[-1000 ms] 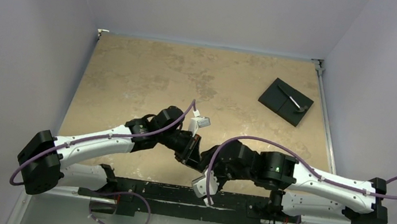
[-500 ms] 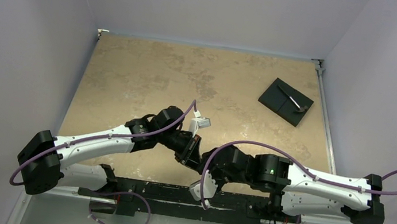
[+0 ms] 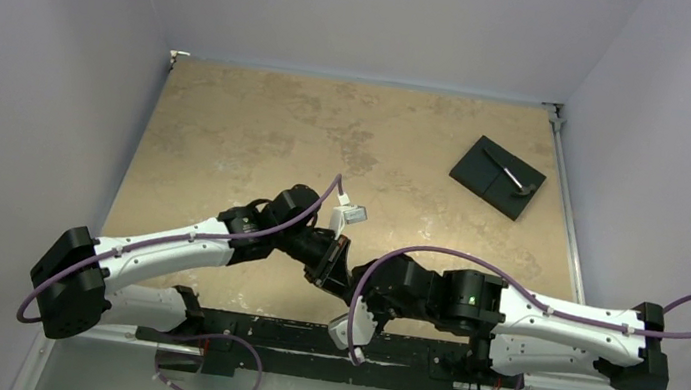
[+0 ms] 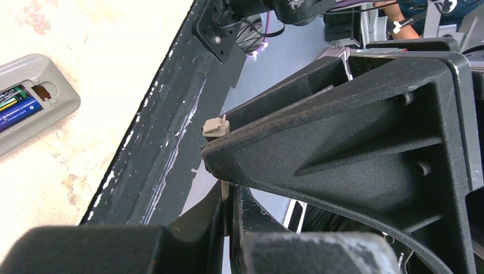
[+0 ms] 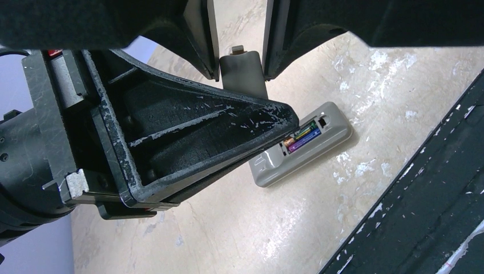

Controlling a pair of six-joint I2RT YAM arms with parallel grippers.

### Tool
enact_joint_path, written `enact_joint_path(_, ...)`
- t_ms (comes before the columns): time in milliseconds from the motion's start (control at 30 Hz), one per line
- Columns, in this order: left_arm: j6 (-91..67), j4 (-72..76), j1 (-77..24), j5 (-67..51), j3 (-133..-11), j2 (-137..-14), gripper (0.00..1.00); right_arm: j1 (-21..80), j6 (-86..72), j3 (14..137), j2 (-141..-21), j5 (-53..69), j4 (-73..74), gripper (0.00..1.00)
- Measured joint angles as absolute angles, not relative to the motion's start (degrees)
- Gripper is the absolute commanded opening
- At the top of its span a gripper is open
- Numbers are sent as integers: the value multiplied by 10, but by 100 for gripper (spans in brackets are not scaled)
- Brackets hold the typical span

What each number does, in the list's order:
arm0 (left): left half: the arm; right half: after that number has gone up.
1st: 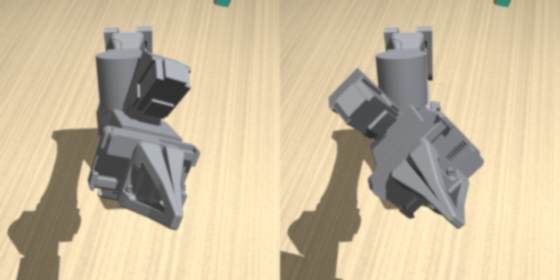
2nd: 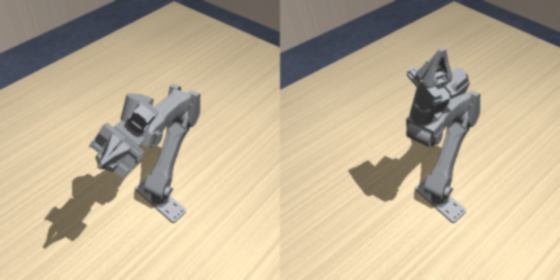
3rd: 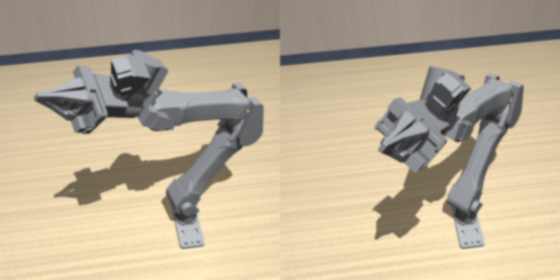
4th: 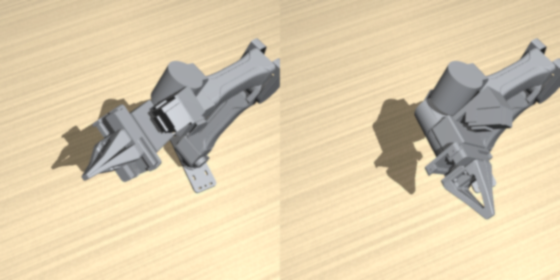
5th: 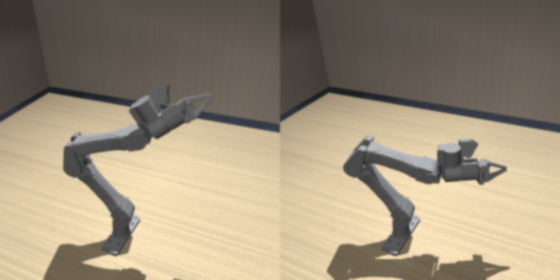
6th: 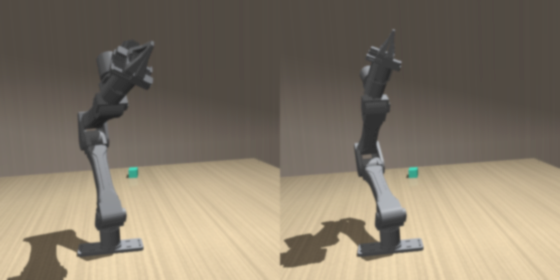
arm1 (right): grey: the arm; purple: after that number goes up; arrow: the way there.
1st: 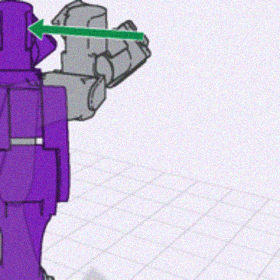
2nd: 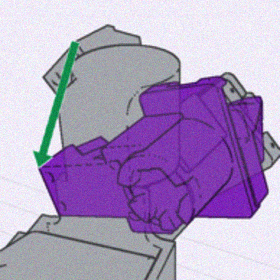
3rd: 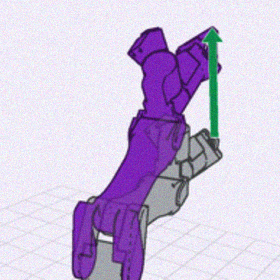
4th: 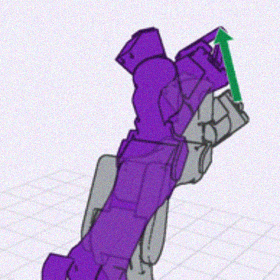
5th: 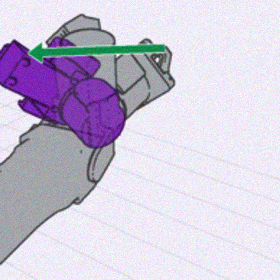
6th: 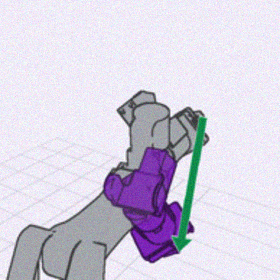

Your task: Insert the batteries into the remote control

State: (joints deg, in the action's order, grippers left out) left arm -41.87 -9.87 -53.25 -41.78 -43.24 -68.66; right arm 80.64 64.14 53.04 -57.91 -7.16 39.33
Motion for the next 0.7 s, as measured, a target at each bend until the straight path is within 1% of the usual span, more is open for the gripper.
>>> enact_joint_path(267, -420, -99, -533, -418, -432, -687, 0, 807, 642, 530, -579, -72, 393, 34)
enact_joint_path(367, -423, -98, -533, -418, -432, -687, 0, 807, 642, 530, -579, -72, 393, 27)
enact_joint_path(400, -424, -99, -533, -418, -432, -687, 6, 807, 642, 530, -579, -72, 394, 25)
enact_joint_path(467, -424, -98, -533, -418, -432, -687, 21, 807, 641, 530, -578, -72, 394, 23)
enact_joint_path(533, -424, -99, -533, -416, -432, -687, 32, 807, 640, 530, -577, -72, 393, 20)
enact_joint_path(600, -424, -100, -533, -412, -432, -687, 36, 807, 635, 530, -576, -75, 390, 19)
enact_joint_path(700, -424, -100, -532, -405, -432, -687, 39, 807, 621, 530, -572, -80, 388, 17)
